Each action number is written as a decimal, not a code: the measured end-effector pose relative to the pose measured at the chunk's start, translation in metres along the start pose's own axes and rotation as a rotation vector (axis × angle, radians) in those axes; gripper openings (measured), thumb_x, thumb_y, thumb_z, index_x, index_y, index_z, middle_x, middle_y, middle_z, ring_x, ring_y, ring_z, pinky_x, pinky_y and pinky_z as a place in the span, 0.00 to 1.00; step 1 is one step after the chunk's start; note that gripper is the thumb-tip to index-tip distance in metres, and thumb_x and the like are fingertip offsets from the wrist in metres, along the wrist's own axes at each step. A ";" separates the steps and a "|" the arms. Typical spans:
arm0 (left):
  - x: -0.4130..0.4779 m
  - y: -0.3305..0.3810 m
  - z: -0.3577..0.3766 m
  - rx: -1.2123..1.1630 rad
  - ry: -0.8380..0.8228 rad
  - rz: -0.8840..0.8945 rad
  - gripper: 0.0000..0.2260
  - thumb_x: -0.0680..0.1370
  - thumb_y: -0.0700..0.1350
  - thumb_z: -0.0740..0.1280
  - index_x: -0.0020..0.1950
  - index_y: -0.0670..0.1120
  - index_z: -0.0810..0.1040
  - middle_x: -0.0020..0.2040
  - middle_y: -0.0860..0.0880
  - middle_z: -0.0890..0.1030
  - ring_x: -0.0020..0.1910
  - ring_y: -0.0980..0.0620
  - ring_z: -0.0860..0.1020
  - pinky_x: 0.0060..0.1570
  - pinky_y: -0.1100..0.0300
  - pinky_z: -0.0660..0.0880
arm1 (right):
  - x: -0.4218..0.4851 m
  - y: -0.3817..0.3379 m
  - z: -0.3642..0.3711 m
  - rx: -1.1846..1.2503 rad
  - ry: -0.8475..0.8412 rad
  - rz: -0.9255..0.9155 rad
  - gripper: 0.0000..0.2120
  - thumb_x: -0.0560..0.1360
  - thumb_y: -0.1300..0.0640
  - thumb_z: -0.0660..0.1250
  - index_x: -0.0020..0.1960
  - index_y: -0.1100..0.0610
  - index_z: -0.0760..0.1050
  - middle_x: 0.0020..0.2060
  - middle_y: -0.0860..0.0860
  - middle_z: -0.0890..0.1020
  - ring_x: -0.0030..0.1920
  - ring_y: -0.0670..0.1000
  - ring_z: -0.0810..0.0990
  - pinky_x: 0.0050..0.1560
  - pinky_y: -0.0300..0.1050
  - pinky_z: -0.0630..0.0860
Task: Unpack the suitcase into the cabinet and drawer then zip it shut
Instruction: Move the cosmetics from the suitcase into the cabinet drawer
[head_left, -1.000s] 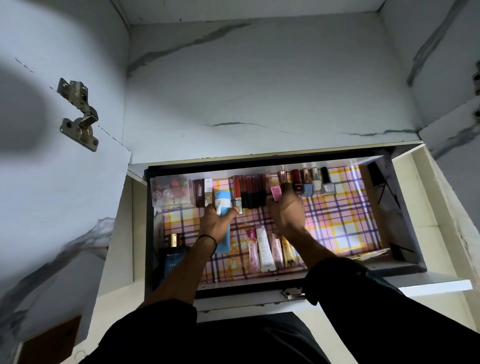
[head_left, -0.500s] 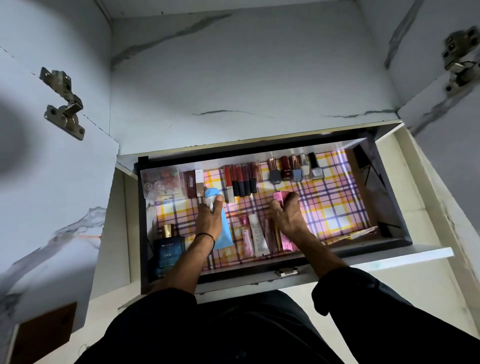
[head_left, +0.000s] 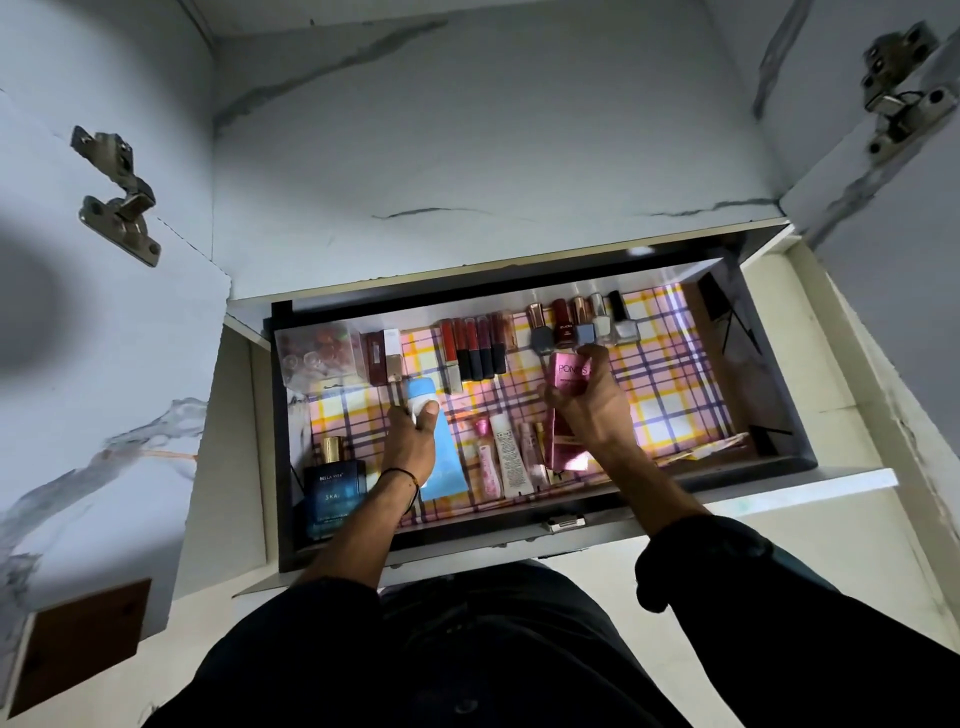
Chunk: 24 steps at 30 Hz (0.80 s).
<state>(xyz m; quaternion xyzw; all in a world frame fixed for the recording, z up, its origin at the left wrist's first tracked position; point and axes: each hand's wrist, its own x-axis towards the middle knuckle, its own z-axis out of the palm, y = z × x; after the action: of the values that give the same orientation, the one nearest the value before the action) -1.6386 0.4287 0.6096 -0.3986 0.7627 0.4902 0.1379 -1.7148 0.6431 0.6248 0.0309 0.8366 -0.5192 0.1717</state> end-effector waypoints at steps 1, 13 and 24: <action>-0.001 0.000 0.000 -0.002 -0.004 0.006 0.17 0.83 0.52 0.58 0.62 0.39 0.65 0.47 0.44 0.72 0.37 0.49 0.71 0.32 0.59 0.64 | -0.001 -0.003 0.001 0.019 0.002 -0.021 0.24 0.76 0.55 0.73 0.65 0.47 0.62 0.47 0.46 0.80 0.43 0.42 0.82 0.39 0.36 0.80; -0.002 -0.014 -0.016 0.178 -0.084 -0.037 0.17 0.83 0.50 0.60 0.67 0.41 0.69 0.61 0.40 0.77 0.56 0.40 0.78 0.53 0.49 0.78 | -0.003 -0.020 0.029 -0.013 -0.195 -0.050 0.24 0.77 0.52 0.72 0.65 0.51 0.63 0.46 0.48 0.82 0.46 0.46 0.83 0.40 0.36 0.78; -0.012 -0.008 -0.057 -0.580 -0.112 -0.146 0.08 0.82 0.37 0.59 0.44 0.40 0.73 0.34 0.44 0.73 0.31 0.49 0.71 0.27 0.62 0.72 | 0.020 -0.051 0.086 -0.104 -0.306 -0.046 0.23 0.76 0.54 0.73 0.60 0.52 0.61 0.43 0.45 0.78 0.39 0.40 0.77 0.28 0.26 0.71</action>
<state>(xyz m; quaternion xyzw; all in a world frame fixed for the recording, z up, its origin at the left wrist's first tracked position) -1.6148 0.3837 0.6388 -0.4478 0.5516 0.6973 0.0951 -1.7233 0.5417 0.6275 -0.0766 0.8269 -0.4775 0.2869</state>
